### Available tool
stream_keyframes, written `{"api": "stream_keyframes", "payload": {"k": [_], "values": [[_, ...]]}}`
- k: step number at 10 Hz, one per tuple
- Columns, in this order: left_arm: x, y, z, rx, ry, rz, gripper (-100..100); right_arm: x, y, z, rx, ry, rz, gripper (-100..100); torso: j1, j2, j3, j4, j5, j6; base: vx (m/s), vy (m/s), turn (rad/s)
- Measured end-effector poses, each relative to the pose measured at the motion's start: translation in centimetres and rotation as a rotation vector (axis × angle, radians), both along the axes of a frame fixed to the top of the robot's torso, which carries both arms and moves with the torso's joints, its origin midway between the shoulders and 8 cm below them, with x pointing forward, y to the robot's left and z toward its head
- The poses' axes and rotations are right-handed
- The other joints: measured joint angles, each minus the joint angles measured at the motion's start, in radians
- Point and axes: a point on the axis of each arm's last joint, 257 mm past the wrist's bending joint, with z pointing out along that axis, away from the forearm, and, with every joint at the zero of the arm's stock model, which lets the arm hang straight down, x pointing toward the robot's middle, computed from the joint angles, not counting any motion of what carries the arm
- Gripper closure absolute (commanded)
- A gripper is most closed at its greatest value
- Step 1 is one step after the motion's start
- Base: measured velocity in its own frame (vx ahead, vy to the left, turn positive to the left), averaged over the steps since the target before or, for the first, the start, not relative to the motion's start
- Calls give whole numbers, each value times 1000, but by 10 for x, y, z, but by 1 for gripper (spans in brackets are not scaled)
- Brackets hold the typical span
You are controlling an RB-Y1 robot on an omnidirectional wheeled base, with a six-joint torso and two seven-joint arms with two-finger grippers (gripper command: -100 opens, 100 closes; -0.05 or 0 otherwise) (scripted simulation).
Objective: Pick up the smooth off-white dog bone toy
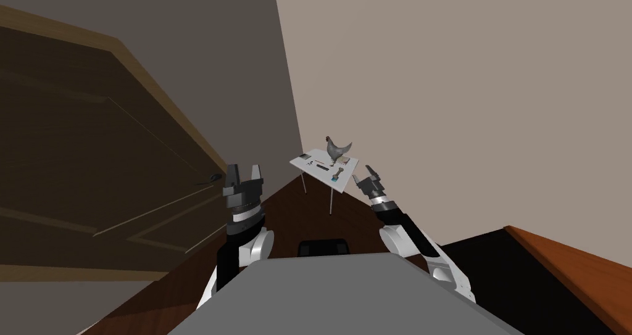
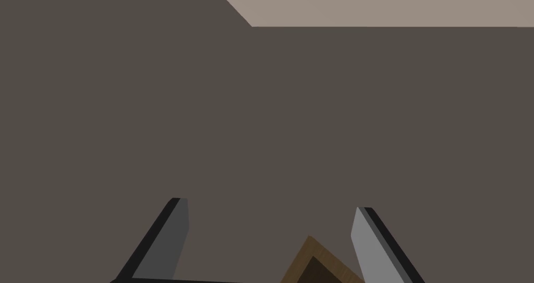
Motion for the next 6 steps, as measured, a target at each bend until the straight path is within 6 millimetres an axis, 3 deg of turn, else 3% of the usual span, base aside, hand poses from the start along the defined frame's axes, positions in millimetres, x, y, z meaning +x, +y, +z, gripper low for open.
{"api": "stream_keyframes", "payload": {"k": [6], "values": [[0,0,0,0,0,0,0,17,-15,-85,115,287,41,-100,1,-1,-1,0,0,0,-21,47,-51]]}}
